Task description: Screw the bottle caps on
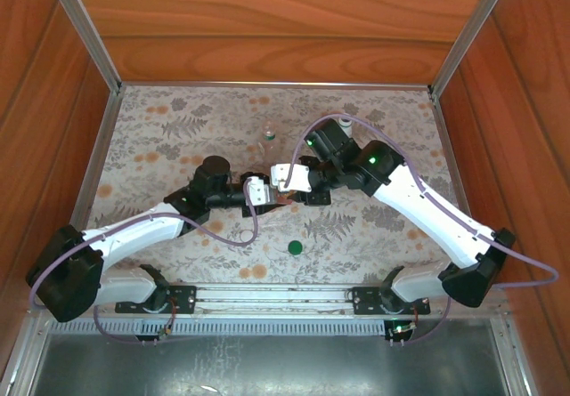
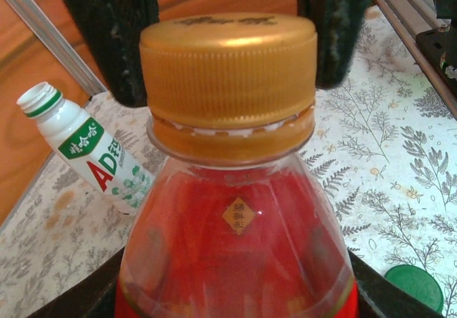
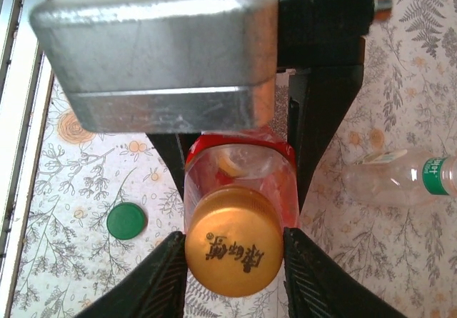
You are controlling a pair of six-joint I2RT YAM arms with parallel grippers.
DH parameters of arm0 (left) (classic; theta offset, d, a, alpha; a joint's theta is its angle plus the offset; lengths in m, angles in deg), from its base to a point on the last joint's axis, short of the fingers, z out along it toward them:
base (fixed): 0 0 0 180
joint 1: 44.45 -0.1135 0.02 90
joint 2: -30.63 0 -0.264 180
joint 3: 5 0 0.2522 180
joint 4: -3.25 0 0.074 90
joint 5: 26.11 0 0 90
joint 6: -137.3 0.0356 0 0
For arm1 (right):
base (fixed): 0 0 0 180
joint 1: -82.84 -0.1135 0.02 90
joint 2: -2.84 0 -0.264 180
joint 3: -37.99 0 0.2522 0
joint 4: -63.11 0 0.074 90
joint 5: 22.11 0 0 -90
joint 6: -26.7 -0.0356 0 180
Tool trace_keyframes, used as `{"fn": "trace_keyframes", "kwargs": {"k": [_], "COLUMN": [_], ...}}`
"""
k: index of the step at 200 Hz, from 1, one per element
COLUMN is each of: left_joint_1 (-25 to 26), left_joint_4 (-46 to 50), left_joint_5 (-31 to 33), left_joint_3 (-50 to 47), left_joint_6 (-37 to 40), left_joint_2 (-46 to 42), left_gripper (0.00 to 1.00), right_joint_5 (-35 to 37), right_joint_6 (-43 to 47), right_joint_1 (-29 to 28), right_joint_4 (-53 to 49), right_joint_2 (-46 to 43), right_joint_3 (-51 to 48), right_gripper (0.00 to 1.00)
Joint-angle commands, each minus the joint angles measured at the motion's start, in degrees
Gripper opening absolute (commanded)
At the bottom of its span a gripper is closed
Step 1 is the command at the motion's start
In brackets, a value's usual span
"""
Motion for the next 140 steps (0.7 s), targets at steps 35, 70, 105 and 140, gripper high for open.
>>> {"fn": "trace_keyframes", "kwargs": {"k": [35,70,105,140], "left_joint_1": [0.1,0.1,0.1,0.1], "left_joint_4": [-0.6,-0.6,-0.6,-0.6], "left_joint_5": [-1.0,-1.2,-0.3,0.8], "left_joint_3": [0.0,0.2,0.3,0.4], "left_joint_6": [0.8,0.6,0.6,0.6], "left_joint_2": [0.7,0.7,0.5,0.1], "left_gripper": [0.53,0.53,0.53,0.53], "right_joint_5": [-3.0,-2.2,0.1,6.2], "right_joint_6": [1.3,0.5,-5.8,-23.9], "right_joint_1": [-0.9,-0.9,-0.9,-0.8], "right_joint_4": [0.1,-1.1,2.0,9.9], "right_joint_2": [0.3,0.8,0.1,-1.6], "right_joint_3": [1.2,1.0,-0.3,-3.6], "right_gripper": [0.40,0.20,0.05,0.00]}}
